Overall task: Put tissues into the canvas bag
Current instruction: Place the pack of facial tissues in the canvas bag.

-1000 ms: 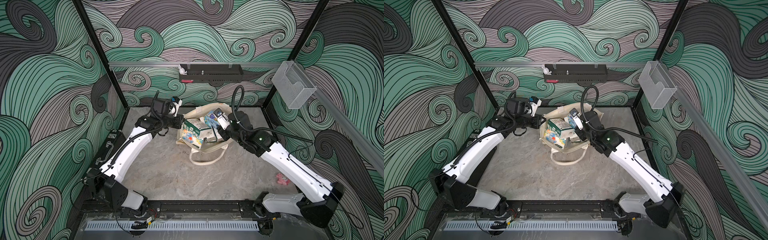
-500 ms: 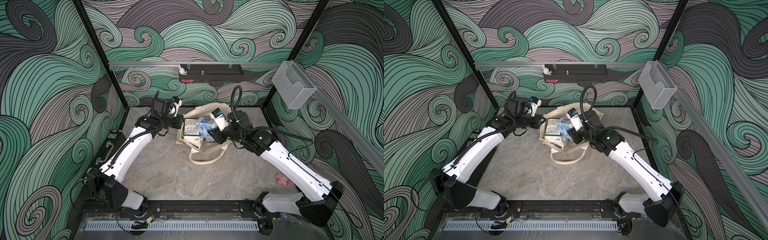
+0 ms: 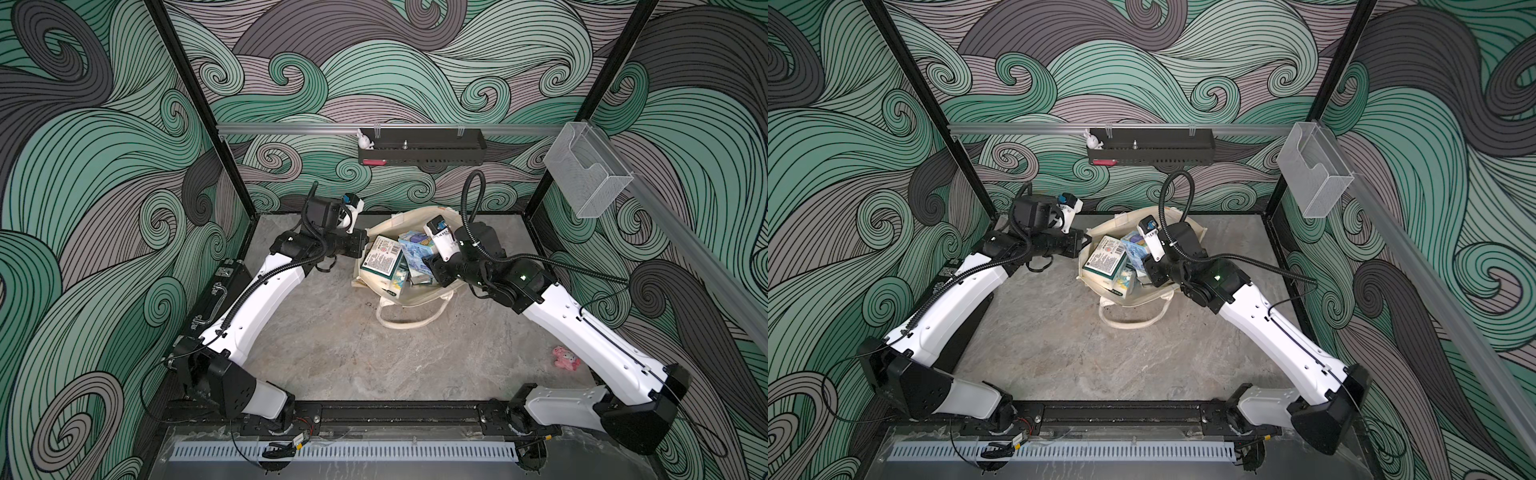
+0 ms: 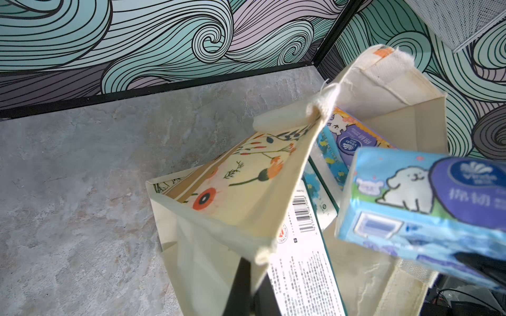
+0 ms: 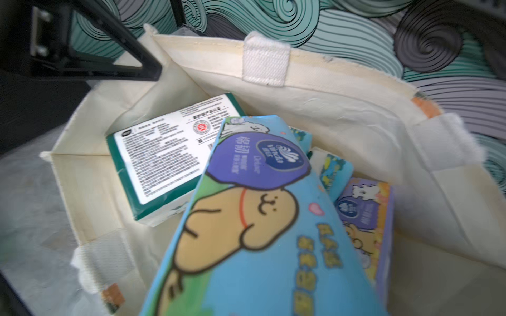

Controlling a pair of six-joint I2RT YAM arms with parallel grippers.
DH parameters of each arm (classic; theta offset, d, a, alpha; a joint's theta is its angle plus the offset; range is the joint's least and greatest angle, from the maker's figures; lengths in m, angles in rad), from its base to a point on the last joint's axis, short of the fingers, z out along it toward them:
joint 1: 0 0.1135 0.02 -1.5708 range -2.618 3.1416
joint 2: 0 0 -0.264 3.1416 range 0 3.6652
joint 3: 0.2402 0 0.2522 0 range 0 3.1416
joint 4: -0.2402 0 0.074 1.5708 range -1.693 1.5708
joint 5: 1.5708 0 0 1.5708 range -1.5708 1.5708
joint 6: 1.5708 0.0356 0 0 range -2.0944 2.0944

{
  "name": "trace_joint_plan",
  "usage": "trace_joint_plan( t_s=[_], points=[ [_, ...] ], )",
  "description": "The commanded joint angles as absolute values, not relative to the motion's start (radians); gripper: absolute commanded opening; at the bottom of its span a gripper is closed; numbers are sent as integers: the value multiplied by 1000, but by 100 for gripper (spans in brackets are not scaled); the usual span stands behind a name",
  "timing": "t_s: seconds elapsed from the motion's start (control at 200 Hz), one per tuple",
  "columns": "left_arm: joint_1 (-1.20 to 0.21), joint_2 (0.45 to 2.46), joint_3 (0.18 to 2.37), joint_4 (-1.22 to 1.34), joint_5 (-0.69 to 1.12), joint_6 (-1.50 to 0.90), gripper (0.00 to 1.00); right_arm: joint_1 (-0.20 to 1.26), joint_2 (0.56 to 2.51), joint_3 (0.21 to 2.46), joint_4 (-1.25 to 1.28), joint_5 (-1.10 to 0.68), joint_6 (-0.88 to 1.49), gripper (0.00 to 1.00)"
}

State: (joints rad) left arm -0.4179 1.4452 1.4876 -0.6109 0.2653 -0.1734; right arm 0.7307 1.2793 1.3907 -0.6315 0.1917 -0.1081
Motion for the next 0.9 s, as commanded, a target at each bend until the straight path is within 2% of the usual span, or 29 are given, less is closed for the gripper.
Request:
trace_joint_plan(
  t_s=[0.0, 0.195, 0.365, 0.681, 0.771, 0.811, 0.856, 0.896],
  points=[
    [-428, 1431, 1523, -574, 282, -174, 0, 771, 1267, 1425, -583, 429, -307, 45],
    [-428, 1431, 1526, -576, 282, -178, 0, 850, 1307, 1376, -410, 682, -653, 46],
    [-428, 1431, 1530, -584, 278, -171, 0, 879, 1391, 1363, -365, 760, -867, 47],
    [-428, 1434, 1538, -595, 271, -170, 0, 897, 1474, 1326, -391, 823, -877, 49],
    [-428, 1436, 1538, -595, 272, -170, 0, 904, 1466, 1332, -435, 811, -853, 63],
    [-428, 1437, 1539, -595, 272, -171, 0, 911, 1460, 1333, -461, 808, -840, 77],
    [-428, 1438, 1539, -595, 273, -171, 0, 917, 1451, 1336, -500, 793, -814, 97],
    [-428, 1438, 1539, -595, 275, -172, 0, 922, 1438, 1344, -551, 759, -779, 100]
  ],
)
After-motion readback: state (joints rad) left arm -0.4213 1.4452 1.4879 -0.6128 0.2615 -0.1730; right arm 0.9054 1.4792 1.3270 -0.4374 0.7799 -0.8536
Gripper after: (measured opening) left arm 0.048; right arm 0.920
